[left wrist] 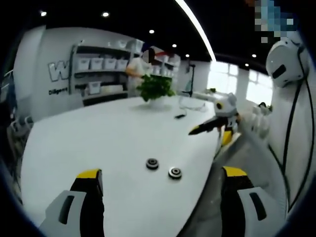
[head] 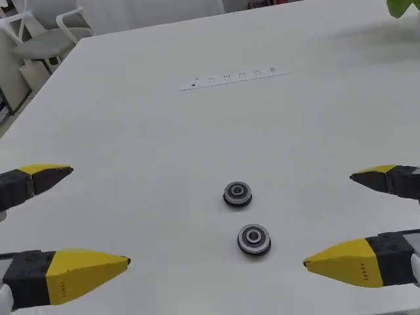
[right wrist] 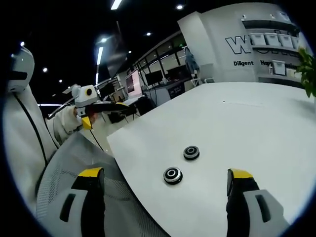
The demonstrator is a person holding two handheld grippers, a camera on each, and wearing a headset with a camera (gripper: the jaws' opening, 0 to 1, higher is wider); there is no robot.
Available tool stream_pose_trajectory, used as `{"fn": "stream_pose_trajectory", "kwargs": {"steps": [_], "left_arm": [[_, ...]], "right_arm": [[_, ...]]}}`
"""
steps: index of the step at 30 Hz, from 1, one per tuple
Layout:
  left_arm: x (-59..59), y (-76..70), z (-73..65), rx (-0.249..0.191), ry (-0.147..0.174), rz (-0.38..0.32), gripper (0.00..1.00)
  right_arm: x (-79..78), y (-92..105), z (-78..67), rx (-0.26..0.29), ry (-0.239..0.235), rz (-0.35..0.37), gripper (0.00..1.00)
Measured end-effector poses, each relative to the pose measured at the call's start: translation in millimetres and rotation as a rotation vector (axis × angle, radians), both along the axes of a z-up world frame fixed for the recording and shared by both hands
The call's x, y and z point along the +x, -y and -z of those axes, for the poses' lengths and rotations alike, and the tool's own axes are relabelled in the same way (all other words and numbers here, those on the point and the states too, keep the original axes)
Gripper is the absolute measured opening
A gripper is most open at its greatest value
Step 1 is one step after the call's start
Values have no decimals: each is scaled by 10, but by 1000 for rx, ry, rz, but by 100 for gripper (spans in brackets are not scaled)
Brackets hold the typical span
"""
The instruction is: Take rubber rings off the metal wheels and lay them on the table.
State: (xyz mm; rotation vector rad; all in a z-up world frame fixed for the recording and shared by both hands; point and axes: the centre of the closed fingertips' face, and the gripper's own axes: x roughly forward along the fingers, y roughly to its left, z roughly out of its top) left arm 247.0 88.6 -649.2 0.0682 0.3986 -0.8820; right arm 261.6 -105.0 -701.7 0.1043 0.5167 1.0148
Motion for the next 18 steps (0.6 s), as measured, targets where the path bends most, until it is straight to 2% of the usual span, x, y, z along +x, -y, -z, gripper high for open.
{"fn": "stream_pose_trajectory", "kwargs": {"steps": [3, 6, 11, 16, 18], "left_arm": [[8, 72, -104, -15, 10, 20, 100], [26, 147, -200, -1, 48, 48, 100], [52, 257, -343, -29, 61, 84, 100], [125, 352, -489, -23, 118, 98, 100], [148, 407, -558, -11, 150, 113, 100]], "right_arm": [[4, -43, -61, 9, 18, -13, 100], [3, -77, -73, -1, 33, -35, 100], [-15, -125, -97, -5, 45, -66, 100], [-17, -177, -196, 2, 95, -90, 99], [-25, -225, -283, 20, 126, -111, 98]]}}
